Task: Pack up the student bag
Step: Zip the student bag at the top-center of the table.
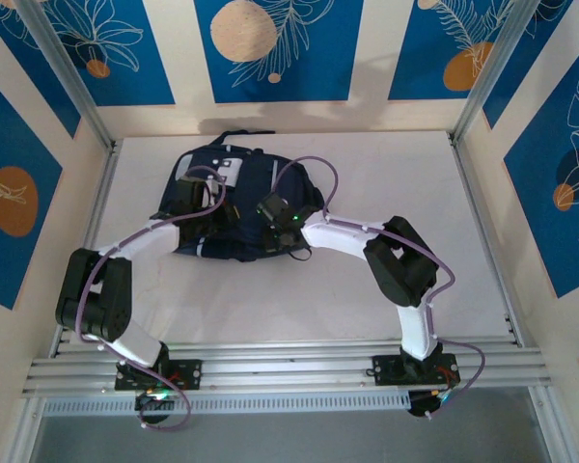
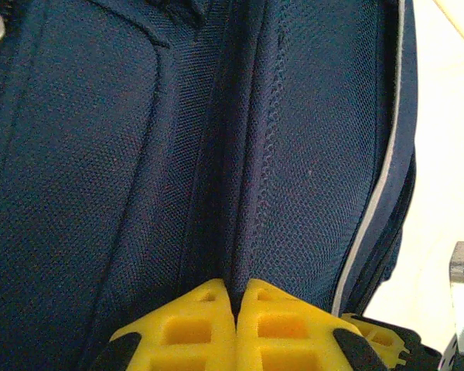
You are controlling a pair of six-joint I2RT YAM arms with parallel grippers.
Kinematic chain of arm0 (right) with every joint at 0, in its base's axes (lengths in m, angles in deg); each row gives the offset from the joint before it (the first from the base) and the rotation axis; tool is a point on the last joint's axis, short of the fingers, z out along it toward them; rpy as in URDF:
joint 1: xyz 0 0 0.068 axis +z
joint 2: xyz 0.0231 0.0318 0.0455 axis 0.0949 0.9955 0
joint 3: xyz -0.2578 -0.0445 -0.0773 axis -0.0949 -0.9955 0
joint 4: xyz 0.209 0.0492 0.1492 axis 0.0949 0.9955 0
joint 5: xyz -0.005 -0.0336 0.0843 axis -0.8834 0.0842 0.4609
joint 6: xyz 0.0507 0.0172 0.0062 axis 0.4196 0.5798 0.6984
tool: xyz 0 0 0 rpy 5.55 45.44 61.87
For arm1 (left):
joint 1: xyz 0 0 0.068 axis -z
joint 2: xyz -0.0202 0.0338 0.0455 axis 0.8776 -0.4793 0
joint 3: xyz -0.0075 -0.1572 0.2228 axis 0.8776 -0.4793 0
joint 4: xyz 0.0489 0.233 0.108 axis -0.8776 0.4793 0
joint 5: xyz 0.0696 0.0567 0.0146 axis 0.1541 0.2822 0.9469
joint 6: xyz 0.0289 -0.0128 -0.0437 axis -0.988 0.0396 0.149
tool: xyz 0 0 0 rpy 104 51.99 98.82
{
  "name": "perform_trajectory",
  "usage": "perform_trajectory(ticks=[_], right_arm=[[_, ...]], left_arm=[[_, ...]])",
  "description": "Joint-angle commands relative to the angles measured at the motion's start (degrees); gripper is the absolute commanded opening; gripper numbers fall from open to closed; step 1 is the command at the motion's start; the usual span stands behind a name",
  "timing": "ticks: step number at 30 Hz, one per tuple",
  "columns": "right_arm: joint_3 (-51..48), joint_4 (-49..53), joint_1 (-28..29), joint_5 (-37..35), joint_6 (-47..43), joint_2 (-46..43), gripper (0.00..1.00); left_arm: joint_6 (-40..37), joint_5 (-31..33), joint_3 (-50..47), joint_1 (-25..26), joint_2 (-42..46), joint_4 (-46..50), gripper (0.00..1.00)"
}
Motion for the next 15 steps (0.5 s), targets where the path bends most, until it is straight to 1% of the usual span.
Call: perform_trajectory(ticks=[1,4,6,10,13,15], right_arm=[[-2.3,0.9,-1.9,-3.2,-1.1,-1.6,0.0],[-3.3,4.0,-2.9,-0.4,-5.7,-4.5,0.0],[-2.2,8.5,-3.6,1.5,-10.9,-5.2,0.0],[1.9,18.7,-3.6,-0.1,-20.6,-2.6,0.0],[2.0,22.0,-2.9,-0.3,-26.4,-0.6,0.0],[1.1,22.5,-1.7,0.4,-29.1,-0.2,0.0]], left_arm=[[-0.1,-2.2,-0.5,-0.3,1.9,1.4,0.0],[-0.8,-1.2,-0.3,-0.3,0.2,1.2,0.0],[-1.2,-0.7,-0.2,-0.3,-1.2,0.9,0.0],[-1.5,-0.4,0.7,-0.3,-3.6,0.2,0.0],[-1.5,-0.5,1.6,-0.3,-4.6,0.1,0.0],[-1.8,-0.2,2.3,-0.3,-4.8,0.4,0.0]])
